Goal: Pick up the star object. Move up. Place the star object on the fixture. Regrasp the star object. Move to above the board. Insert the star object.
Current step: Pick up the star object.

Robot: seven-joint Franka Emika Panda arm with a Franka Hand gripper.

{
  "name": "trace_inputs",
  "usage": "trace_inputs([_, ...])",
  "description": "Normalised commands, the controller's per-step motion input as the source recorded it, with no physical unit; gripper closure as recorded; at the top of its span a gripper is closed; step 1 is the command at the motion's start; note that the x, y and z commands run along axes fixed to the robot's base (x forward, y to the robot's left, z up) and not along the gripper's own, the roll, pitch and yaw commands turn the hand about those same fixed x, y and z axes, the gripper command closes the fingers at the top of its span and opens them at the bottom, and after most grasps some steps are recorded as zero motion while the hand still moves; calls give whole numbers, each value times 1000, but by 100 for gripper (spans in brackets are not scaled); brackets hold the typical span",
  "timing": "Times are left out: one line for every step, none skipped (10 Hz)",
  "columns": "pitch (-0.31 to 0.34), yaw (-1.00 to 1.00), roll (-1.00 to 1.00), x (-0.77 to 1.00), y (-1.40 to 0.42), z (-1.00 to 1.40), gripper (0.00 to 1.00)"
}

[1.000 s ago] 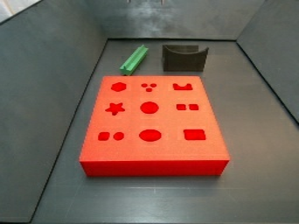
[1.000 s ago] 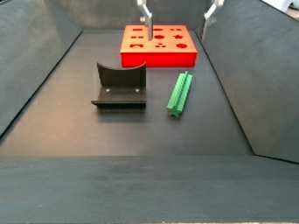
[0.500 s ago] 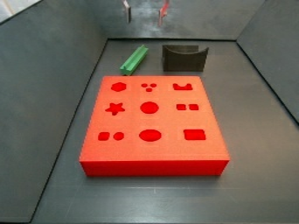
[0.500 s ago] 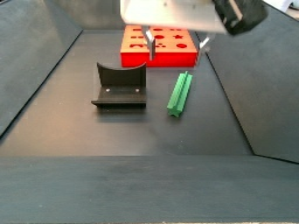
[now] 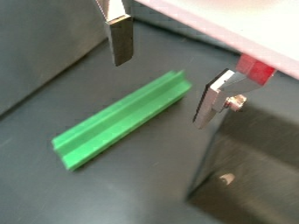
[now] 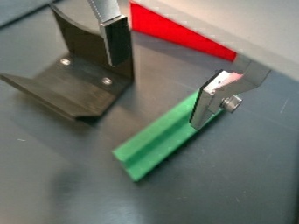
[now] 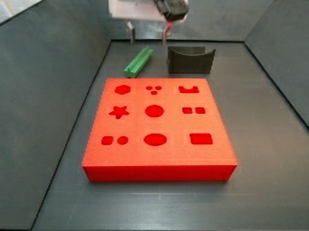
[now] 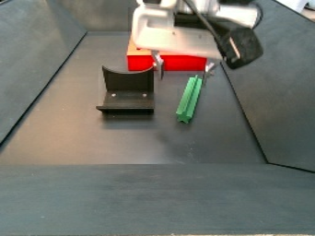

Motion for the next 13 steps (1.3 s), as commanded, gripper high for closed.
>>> trace_inputs([-247, 0, 166, -380, -346, -729, 0])
trace_inputs([-264, 0, 204, -411, -246, -626, 0])
trace_inputs([-240, 0, 79, -403, -94, -509, 0])
trace_inputs([-211, 0, -1, -246, 0, -297, 0])
trace_inputs([-87, 0, -46, 0, 69, -197, 0])
trace_inputs([-49, 0, -76, 0, 206, -266, 0])
trace_inputs([-49, 0, -109, 0, 243, -251, 0])
trace_inputs([-76, 0, -99, 0, 146, -154, 0])
trace_inputs([-79, 0, -84, -40, 100, -31, 0])
trace_inputs([10, 0, 0, 0, 0, 0, 0])
trace_inputs([37, 0, 69, 14, -43, 0, 100])
trace_inputs([0, 0, 0, 0, 0, 0, 100])
trace_inputs([0, 0, 0, 0, 0, 0, 100])
